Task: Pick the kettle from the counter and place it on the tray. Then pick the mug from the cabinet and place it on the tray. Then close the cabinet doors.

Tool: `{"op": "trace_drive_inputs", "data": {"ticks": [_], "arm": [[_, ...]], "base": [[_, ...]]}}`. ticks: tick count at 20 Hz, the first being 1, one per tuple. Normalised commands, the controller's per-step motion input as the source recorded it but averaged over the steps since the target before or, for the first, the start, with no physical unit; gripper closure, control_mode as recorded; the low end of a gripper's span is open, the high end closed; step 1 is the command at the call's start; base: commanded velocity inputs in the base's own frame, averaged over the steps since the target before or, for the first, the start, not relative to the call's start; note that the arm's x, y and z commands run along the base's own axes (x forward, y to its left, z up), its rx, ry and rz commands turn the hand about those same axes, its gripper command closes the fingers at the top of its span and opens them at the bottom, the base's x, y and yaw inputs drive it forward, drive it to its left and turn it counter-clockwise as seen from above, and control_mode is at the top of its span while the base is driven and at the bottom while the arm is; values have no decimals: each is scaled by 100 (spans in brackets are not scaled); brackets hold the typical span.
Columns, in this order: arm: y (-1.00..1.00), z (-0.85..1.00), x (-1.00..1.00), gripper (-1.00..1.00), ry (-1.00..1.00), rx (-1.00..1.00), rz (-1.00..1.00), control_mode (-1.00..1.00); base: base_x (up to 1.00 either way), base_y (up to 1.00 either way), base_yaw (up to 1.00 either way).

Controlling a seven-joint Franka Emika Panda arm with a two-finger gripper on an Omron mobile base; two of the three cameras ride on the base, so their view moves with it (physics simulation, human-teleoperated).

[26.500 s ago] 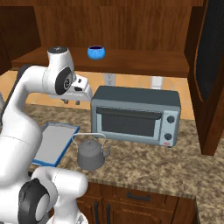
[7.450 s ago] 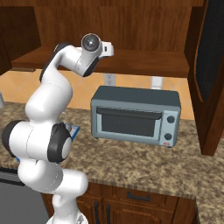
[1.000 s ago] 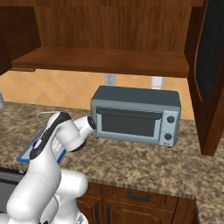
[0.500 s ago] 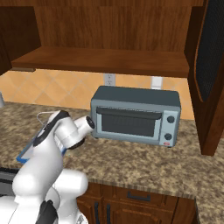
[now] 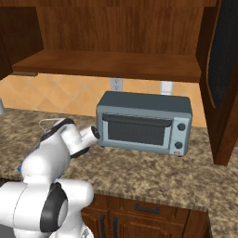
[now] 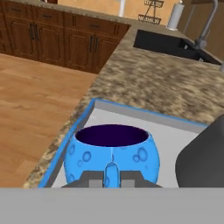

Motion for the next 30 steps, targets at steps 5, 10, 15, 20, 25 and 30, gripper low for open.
{"op": "trace_drive_inputs", "data": {"ticks": [5,10,15,20,25,30], "arm": [[11,-61,0,100,-4,1,0,-100],[17,-55,0,100,-1,4,0,-100],[4,-57,-8,100,-1,4,0,-100],[1,-49,-32,-100,0,4,0,-100],[1,-8,-39,-100,0,6,0,-100],[0,6,-37,-100,-1,6,-2,-100]], "base": [[0,0,0],[0,0,0],[0,0,0],[0,0,0],[0,0,0],[0,0,0]]}}
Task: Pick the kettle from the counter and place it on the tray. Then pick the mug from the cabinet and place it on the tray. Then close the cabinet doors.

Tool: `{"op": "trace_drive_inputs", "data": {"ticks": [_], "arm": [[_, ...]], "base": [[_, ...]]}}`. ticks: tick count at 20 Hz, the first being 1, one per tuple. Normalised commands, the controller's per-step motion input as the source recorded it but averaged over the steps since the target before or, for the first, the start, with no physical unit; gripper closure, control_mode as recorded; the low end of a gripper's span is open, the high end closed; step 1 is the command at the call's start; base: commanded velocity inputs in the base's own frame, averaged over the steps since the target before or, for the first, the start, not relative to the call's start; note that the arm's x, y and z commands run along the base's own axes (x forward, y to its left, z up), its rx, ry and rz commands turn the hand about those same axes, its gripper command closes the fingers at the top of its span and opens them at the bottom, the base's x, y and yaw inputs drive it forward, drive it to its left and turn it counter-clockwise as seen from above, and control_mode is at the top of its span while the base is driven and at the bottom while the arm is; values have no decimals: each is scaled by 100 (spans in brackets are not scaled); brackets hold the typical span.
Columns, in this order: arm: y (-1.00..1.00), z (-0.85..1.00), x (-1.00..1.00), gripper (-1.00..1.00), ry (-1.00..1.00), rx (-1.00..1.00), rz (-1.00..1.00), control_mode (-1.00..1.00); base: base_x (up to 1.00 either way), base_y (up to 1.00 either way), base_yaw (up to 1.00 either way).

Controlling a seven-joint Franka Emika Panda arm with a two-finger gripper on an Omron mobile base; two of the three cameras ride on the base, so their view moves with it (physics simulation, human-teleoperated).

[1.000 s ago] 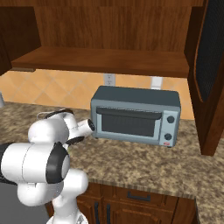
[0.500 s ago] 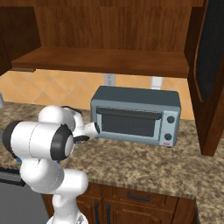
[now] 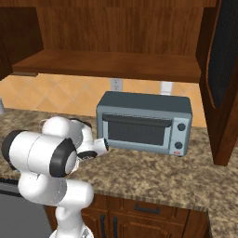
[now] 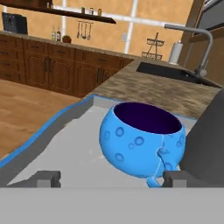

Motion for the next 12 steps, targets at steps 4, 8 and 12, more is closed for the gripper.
{"op": "trace_drive_inputs", "data": {"ticks": [4,8,12], "arm": [[-5,34,-52,-100,-1,7,-7,-100],[-6,67,-47,-100,-3,2,-12,-100],[-11,85,-30,-100,-1,0,-14,-100]], "base": [[0,0,0],[0,0,0],[0,0,0]]}}
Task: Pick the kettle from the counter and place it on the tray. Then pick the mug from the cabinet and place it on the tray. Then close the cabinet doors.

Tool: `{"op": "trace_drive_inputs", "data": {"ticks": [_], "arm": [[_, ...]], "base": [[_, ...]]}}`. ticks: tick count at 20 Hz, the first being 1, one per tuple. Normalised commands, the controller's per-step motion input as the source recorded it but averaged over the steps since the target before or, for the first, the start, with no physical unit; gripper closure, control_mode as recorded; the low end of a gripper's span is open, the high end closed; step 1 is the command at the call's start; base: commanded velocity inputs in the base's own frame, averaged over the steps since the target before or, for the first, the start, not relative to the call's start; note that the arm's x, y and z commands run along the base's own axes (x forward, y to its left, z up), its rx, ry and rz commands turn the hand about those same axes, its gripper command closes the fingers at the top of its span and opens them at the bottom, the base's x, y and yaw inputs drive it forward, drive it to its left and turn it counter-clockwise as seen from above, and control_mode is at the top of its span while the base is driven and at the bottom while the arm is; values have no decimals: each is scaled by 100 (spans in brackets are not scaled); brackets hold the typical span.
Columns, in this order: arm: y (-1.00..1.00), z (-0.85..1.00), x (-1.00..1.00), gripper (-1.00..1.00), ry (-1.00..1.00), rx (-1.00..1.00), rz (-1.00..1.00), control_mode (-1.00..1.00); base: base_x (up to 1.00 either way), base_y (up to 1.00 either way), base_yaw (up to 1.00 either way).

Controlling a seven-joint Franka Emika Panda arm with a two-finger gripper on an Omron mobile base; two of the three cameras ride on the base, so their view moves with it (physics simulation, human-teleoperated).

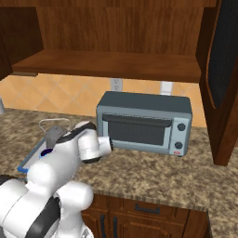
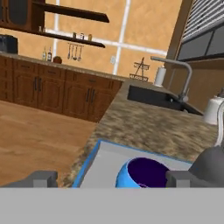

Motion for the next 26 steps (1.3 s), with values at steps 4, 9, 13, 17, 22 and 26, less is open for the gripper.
{"op": "trace_drive_inputs", "data": {"ticks": [4,9,13,17,22,26], "arm": [[-14,89,-29,-100,0,0,-17,-100],[-14,81,-31,-100,2,1,-21,-100],[-26,77,-36,-100,11,5,-28,-100],[-46,66,-32,-100,12,5,-27,-100],[-61,25,-19,-100,2,0,-19,-100],[-47,-19,-6,-100,-4,-5,4,-100]], "base": [[0,0,0],[0,0,0],[0,0,0],[0,0,0],[0,0,0],[0,0,0]]}}
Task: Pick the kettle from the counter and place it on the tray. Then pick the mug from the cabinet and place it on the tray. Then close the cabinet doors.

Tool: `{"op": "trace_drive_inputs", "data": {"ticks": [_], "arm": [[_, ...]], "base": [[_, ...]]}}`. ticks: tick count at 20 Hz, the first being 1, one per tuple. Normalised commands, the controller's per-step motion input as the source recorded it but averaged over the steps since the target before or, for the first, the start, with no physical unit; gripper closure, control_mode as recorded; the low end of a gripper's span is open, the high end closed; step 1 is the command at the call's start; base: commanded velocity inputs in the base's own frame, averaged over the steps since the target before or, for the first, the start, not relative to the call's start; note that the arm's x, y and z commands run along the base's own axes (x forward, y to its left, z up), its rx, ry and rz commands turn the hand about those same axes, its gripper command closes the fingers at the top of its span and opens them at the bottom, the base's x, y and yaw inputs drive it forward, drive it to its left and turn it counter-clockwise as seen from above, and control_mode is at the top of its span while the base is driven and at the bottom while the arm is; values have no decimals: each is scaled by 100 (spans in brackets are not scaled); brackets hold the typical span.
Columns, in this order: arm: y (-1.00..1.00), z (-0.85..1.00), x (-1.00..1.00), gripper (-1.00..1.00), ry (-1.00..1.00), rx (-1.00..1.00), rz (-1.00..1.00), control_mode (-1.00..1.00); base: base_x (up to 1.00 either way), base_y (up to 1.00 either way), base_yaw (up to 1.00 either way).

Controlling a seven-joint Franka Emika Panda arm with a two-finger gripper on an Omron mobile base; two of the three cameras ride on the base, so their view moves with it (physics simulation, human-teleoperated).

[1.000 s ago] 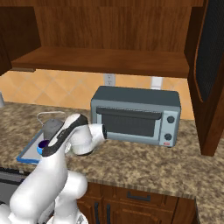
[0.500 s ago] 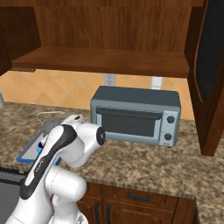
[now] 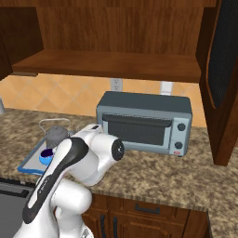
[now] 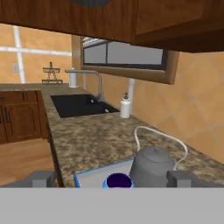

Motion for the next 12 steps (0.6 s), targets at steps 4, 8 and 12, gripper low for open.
{"op": "trace_drive_inputs", "data": {"ticks": [4,8,12], "arm": [[-57,0,-37,-100,-1,7,-20,-100],[-56,-1,-46,-100,0,10,-21,-100],[-60,0,-48,-100,-3,11,-19,-100]], "base": [[0,0,0],[0,0,0],[0,0,0]]}}
